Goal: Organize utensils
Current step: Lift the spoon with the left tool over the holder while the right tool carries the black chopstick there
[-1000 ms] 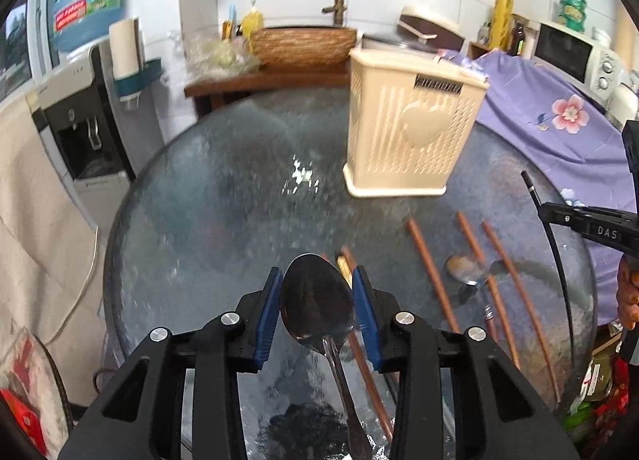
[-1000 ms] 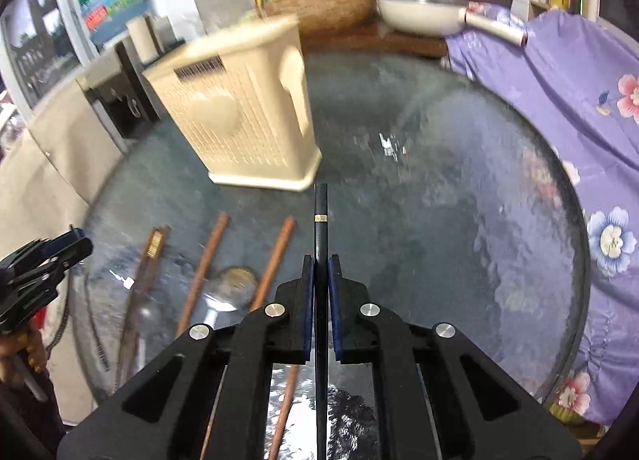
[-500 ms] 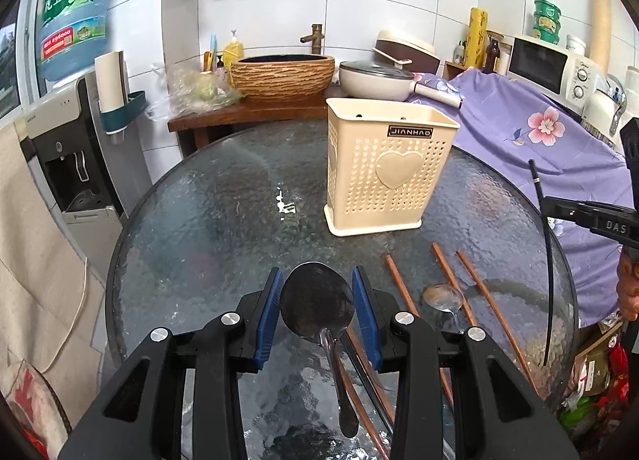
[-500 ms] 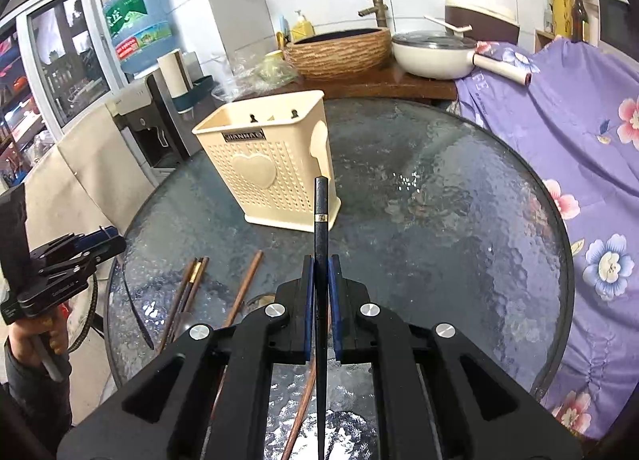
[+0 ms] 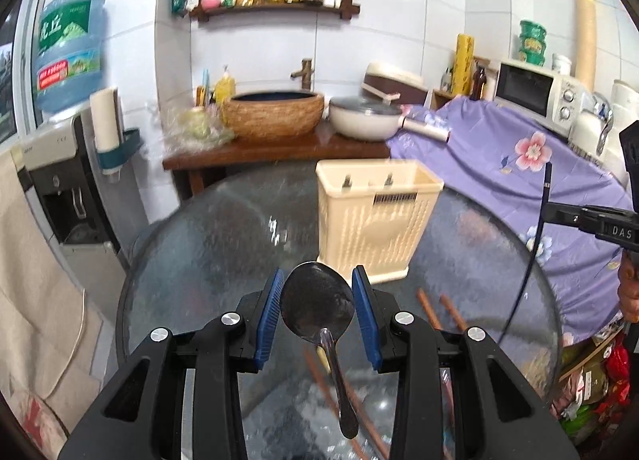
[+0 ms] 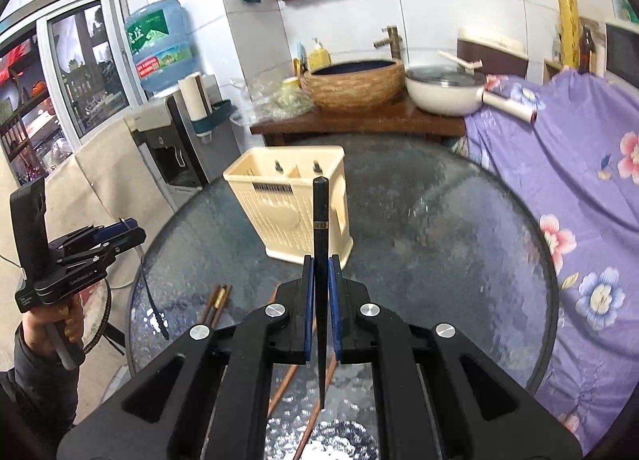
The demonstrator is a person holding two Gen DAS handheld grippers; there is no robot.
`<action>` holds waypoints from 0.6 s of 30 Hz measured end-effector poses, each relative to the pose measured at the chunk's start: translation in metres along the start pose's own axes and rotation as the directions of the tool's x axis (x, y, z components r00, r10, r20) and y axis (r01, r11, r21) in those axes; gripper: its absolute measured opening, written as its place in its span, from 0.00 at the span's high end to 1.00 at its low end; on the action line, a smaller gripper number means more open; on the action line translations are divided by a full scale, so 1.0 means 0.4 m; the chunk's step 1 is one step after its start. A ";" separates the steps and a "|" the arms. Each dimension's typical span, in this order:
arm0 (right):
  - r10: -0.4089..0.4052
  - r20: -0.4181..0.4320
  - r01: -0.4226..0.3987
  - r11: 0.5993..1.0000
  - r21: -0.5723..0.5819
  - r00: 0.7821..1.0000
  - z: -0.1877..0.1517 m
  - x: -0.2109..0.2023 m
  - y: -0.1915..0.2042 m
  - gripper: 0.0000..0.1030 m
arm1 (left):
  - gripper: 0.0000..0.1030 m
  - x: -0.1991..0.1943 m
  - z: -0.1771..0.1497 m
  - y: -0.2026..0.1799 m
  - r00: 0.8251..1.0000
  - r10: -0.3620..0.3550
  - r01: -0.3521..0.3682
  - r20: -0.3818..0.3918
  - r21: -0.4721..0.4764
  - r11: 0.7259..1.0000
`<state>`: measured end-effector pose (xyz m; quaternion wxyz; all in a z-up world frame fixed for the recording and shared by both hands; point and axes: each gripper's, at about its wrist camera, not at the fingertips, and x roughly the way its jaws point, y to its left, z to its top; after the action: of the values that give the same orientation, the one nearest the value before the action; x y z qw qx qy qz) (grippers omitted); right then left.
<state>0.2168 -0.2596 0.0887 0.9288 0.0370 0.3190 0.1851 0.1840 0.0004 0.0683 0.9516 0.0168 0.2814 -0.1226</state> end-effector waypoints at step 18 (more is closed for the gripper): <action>-0.026 0.268 0.028 1.000 -0.004 0.963 0.389 -0.041 0.099 0.92 | 0.66 0.092 0.380 -0.035 0.959 0.042 -0.011 0.282 -0.108 0.994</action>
<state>0.2864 -0.2210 0.2291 0.9659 0.0536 0.1903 0.1671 0.2914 -0.0367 0.1767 0.9832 -0.0476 0.1479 -0.0960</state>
